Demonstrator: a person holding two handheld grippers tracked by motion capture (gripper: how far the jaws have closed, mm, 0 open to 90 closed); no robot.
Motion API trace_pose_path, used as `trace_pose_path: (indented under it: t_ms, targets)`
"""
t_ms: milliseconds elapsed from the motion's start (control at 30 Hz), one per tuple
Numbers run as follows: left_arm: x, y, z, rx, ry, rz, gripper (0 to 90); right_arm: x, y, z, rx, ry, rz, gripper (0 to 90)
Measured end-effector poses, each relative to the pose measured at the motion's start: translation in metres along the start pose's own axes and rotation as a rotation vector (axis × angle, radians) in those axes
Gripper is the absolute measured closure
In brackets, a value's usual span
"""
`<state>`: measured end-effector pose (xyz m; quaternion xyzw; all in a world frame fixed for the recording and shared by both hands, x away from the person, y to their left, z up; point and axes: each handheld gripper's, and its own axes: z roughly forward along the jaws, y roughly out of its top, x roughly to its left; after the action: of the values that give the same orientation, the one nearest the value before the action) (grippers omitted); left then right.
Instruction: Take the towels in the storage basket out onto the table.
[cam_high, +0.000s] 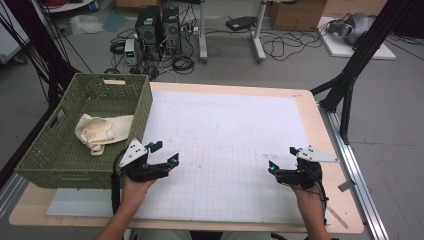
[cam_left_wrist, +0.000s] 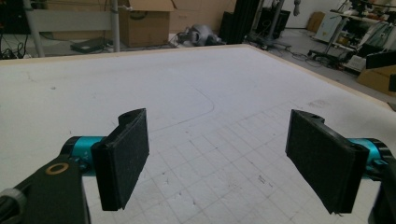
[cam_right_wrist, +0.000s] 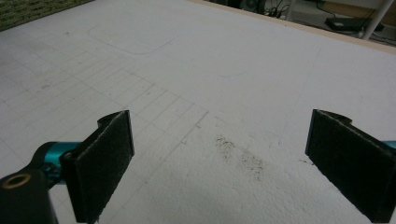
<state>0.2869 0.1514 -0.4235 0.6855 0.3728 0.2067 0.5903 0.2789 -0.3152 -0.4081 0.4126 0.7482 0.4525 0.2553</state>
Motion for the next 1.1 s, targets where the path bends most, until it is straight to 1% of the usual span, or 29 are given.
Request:
trace_pose_path:
  t_ms: [33, 133, 200, 300, 400, 433, 467, 533, 567, 633, 700, 733, 800, 833, 867, 900, 967, 1100]
  targets:
    - [-0.001, 0.000, 0.000, -0.002, -0.001, -0.003, 21.8, 0.001, 0.000, -0.001, -0.008, 0.002, -0.002, 7.1]
    - [-0.002, 0.001, 0.001, 0.002, -0.003, 0.000, 21.8, 0.001, 0.000, -0.001, -0.010, 0.001, -0.004, 7.1]
    - [-0.002, 0.001, 0.001, 0.004, -0.003, -0.004, 21.8, 0.001, -0.001, 0.000, 0.006, -0.005, 0.000, 7.0]
    - [-0.003, 0.001, 0.001, 0.005, -0.008, -0.008, 21.9, -0.001, -0.002, 0.000, 0.006, -0.004, 0.007, 7.0]
    - [-0.006, 0.002, 0.001, -0.012, -0.026, 0.005, 21.9, -0.003, -0.002, -0.001, 0.002, -0.005, 0.010, 7.0]
    - [-0.008, 0.004, 0.001, -0.010, -0.035, 0.003, 21.8, -0.003, -0.002, -0.001, 0.003, -0.005, 0.013, 7.0]
    - [-0.008, 0.004, 0.001, -0.010, -0.035, 0.003, 21.7, -0.004, -0.002, -0.002, -0.001, -0.008, 0.016, 7.0]
    - [-0.010, 0.007, -0.001, -0.021, -0.038, -0.005, 21.6, -0.004, -0.002, -0.003, -0.001, -0.012, 0.017, 7.0]
    - [-0.011, 0.008, -0.003, -0.026, -0.040, -0.006, 21.5, -0.003, -0.003, -0.005, -0.006, -0.013, 0.027, 7.0]
    - [-0.013, 0.011, -0.007, -0.032, -0.037, 0.001, 21.5, -0.001, -0.003, -0.007, -0.007, -0.013, 0.021, 7.0]
    - [-0.014, 0.016, -0.012, -0.050, -0.046, 0.005, 21.5, 0.000, -0.003, -0.008, -0.005, -0.013, 0.023, 7.0]
    - [-0.014, 0.019, -0.014, -0.062, -0.048, 0.008, 21.5, 0.000, -0.002, -0.006, -0.003, -0.012, 0.008, 7.0]
    - [-0.014, 0.025, -0.018, -0.074, -0.050, -0.002, 21.3, 0.001, -0.002, -0.005, -0.003, -0.007, 0.008, 7.0]
    - [-0.013, 0.028, -0.020, -0.085, -0.050, -0.013, 21.2, 0.002, -0.002, -0.004, 0.003, -0.004, 0.005, 7.0]
    - [-0.012, 0.032, -0.022, -0.089, -0.049, -0.015, 21.1, 0.003, -0.002, -0.003, 0.007, -0.003, -0.002, 7.0]
    - [-0.012, 0.032, -0.022, -0.089, -0.049, -0.015, 21.0, 0.003, -0.002, -0.003, 0.009, -0.001, 0.002, 7.0]
    - [-0.010, 0.038, -0.027, -0.086, -0.036, -0.010, 21.0, 0.003, -0.002, -0.002, 0.011, 0.000, -0.006, 7.0]
    - [-0.008, 0.048, -0.036, -0.100, -0.024, -0.026, 20.7, 0.002, -0.001, 0.000, 0.009, 0.001, -0.007, 7.0]
